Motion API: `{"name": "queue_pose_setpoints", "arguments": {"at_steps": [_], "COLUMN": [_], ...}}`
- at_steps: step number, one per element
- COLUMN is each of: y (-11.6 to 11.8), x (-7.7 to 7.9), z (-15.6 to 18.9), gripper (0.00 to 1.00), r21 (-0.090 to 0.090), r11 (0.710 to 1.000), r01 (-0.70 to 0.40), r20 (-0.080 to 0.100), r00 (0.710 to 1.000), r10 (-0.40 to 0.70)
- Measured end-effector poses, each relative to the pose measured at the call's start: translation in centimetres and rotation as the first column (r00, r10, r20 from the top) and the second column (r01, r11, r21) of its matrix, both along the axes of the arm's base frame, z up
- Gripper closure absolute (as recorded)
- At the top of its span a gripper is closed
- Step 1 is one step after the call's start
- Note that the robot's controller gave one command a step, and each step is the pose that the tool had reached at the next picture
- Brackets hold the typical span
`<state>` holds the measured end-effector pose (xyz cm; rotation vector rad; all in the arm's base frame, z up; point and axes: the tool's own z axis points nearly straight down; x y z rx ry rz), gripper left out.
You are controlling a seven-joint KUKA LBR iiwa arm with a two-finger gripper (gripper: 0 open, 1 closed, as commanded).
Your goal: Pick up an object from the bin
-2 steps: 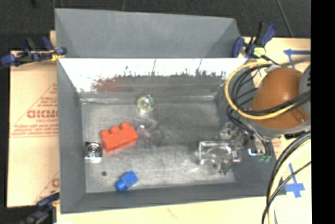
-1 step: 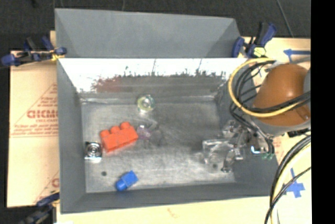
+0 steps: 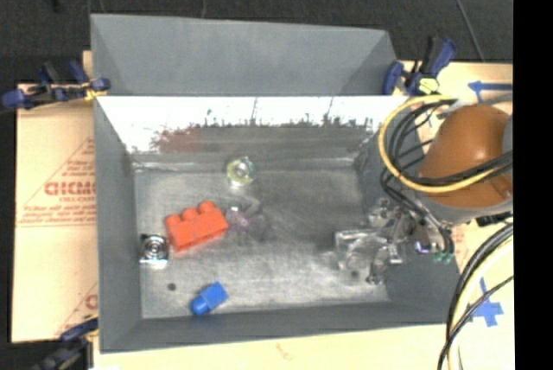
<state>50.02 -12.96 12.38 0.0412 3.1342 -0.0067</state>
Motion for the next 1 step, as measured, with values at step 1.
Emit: {"name": "queue_pose_setpoints", "arguments": {"at_steps": [1], "y": [-0.21], "x": [0.06], "z": [1.5], "gripper": [1.0], "r21": [0.0], "r11": [1.0], "r01": [0.002], "r20": [0.0], "r00": [1.0], "r10": [-0.002]}}
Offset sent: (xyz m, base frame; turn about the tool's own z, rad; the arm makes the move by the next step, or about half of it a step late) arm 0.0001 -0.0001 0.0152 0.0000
